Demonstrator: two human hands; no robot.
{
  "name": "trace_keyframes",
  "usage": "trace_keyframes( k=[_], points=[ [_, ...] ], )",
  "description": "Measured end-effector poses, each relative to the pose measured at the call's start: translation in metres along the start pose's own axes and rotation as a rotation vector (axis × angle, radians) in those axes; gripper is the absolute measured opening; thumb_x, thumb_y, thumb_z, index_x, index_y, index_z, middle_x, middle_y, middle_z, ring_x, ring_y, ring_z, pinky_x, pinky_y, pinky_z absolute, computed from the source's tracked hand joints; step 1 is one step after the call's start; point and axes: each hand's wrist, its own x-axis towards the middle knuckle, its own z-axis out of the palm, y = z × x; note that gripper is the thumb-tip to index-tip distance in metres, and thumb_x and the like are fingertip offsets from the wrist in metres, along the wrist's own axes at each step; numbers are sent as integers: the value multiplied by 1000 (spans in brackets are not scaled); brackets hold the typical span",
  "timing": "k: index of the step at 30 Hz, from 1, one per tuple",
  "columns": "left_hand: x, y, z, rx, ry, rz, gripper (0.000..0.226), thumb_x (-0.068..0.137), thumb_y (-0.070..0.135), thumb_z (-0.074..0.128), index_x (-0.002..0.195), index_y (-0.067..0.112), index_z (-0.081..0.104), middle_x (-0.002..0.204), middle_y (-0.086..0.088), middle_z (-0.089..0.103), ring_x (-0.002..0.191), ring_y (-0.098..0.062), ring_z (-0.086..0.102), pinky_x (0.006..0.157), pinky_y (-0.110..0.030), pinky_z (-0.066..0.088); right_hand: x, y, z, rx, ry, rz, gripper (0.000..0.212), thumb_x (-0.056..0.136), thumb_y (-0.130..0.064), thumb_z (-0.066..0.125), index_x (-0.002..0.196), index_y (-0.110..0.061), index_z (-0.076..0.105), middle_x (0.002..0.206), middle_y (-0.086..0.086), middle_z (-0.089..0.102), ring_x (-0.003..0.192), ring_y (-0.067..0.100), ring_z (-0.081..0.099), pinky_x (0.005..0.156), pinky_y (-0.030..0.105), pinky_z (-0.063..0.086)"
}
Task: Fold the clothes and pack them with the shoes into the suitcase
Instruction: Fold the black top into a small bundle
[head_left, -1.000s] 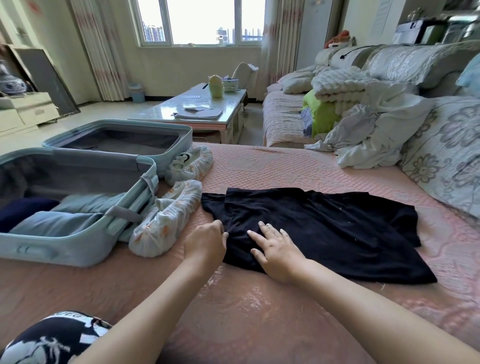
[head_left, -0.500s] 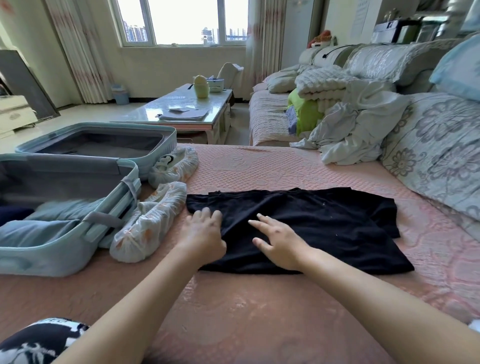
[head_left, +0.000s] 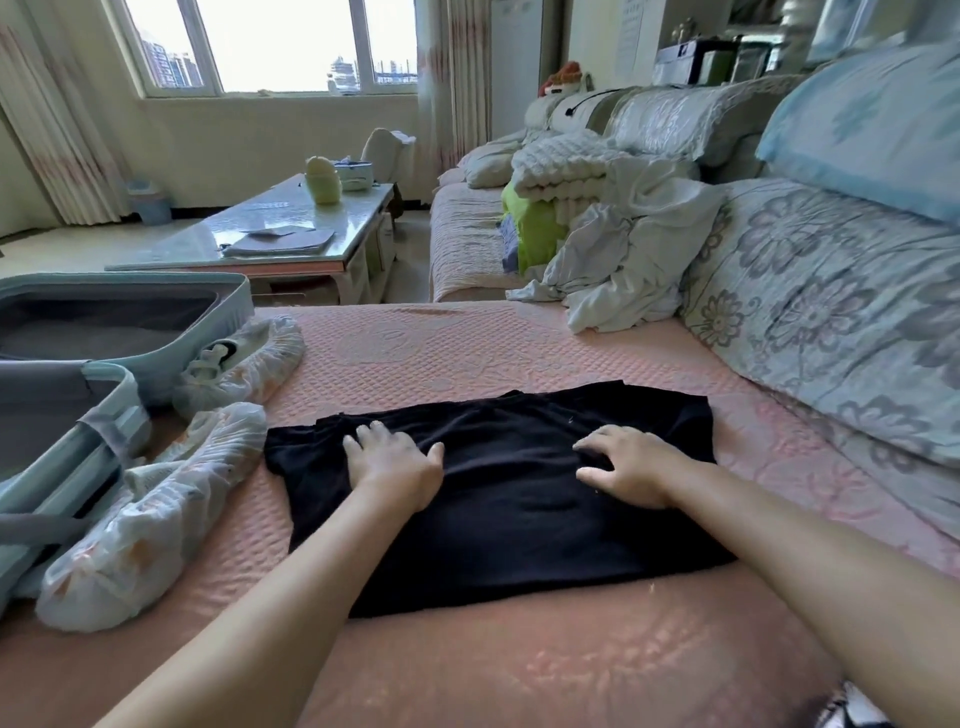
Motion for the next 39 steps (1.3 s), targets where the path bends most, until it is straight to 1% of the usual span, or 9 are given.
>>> trace_keyframes(
  k=[5,11,16,19,25,29,32,36,39],
  points=[
    [-1,104,-19,-201,183,497,53,99,49,38,142,18,42,148,-6,41,135,-28,37,108,-42,34,12,47,-11,42,195,101,36,98,-34,53,134,-32,58,139,-4,54,131,19,47,109,38,36],
    [-35,202,-13,-276,42,946,71,77,72,62,136,36,44,123,2,43,121,-22,39,97,-41,45,27,111,-7,25,183,266,42,100,-30,49,142,-29,50,149,0,48,135,25,44,112,38,34],
    [-55,238,-1,-135,-32,989,94,61,82,68,138,38,37,123,2,39,119,-20,38,91,-41,45,51,128,-13,30,51,337,67,97,-42,50,157,-26,25,164,5,25,150,27,25,118,44,25],
    [-51,242,1,-207,-11,952,62,73,65,69,126,38,50,116,2,44,114,-22,45,87,-38,45,57,132,-15,11,19,396,71,93,-46,49,157,-24,25,163,11,24,149,31,22,117,46,22],
    [-44,221,-6,-529,-71,1019,16,83,26,69,98,26,64,98,5,53,83,-13,51,76,-24,41,52,123,-24,-110,197,437,49,91,-49,52,124,-14,61,129,10,61,123,29,53,107,43,34],
    [-40,181,-17,-692,-66,949,11,83,23,75,88,27,66,84,12,63,72,1,55,69,-14,42,43,92,-42,377,297,441,23,81,-39,59,83,-16,61,92,6,67,94,29,64,75,32,46],
    [-36,140,-25,-768,-37,870,21,80,25,78,77,37,62,74,15,61,64,3,53,66,-14,43,43,52,-58,745,339,403,20,82,-31,66,74,-14,60,75,3,63,73,24,62,58,29,43],
    [-34,78,-32,-842,-14,724,21,78,21,80,74,33,63,66,13,59,59,-2,52,65,-24,45,49,-20,-72,1175,251,295,13,91,-24,68,93,-13,62,85,11,64,53,20,60,42,21,44],
    [-35,26,-33,-823,7,649,19,76,20,81,74,28,64,63,12,59,58,-6,51,63,-26,44,50,-76,-77,1543,42,119,11,101,-18,58,109,-11,57,104,14,64,70,21,69,48,26,54]
  ],
)
